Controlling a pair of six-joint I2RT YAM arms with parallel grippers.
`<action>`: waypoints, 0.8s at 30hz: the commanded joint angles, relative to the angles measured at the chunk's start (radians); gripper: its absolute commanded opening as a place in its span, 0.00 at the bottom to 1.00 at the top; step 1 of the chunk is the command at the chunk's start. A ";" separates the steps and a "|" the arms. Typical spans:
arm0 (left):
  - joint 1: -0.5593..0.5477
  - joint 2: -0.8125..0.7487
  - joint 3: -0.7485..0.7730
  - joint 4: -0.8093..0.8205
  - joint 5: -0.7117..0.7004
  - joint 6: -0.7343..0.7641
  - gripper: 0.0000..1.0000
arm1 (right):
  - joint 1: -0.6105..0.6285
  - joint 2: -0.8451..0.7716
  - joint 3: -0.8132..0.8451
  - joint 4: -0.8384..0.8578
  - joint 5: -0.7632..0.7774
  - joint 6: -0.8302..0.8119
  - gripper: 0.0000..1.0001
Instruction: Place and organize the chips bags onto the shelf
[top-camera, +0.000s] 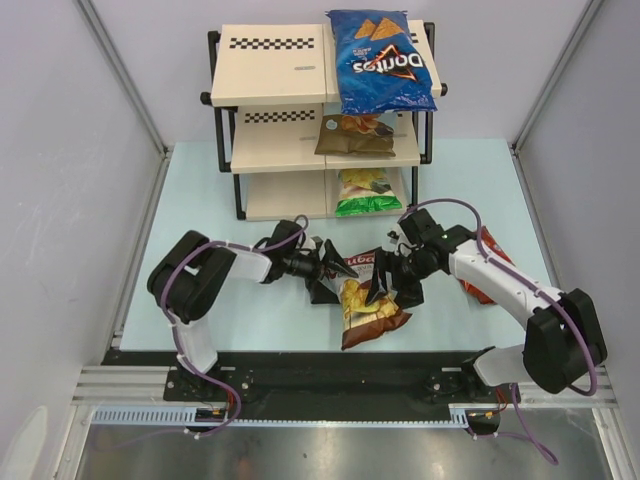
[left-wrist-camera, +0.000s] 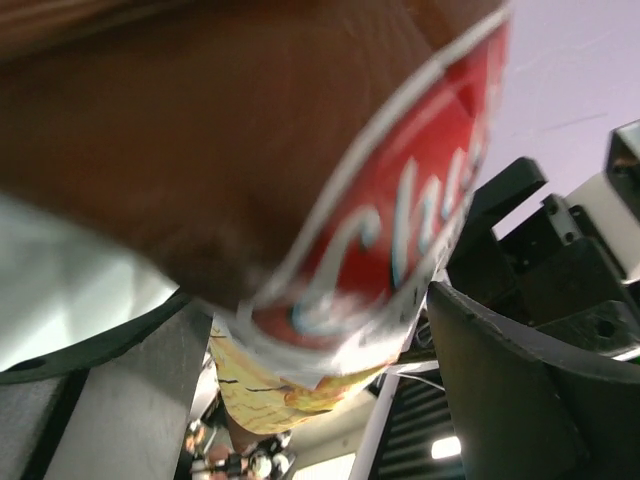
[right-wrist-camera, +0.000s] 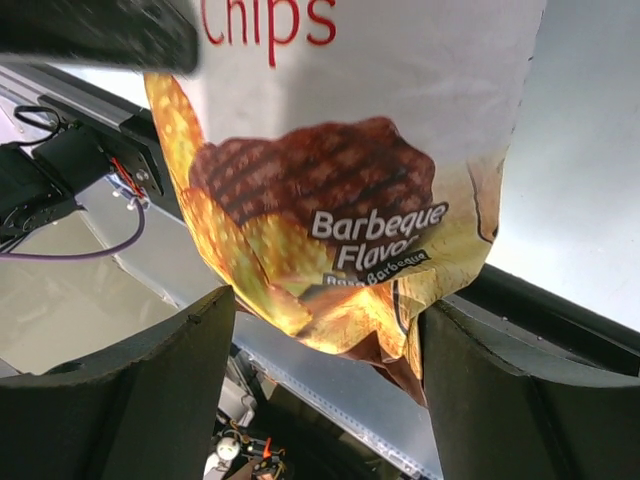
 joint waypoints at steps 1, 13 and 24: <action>-0.055 0.044 0.024 0.073 0.062 -0.049 0.91 | 0.002 0.017 0.001 0.028 -0.040 -0.029 0.75; -0.107 0.070 -0.030 0.180 0.090 -0.096 0.61 | -0.004 0.036 0.001 0.034 -0.042 -0.033 0.76; 0.031 -0.081 -0.022 -0.098 -0.005 0.084 0.17 | -0.188 -0.130 0.001 -0.105 -0.026 -0.056 0.78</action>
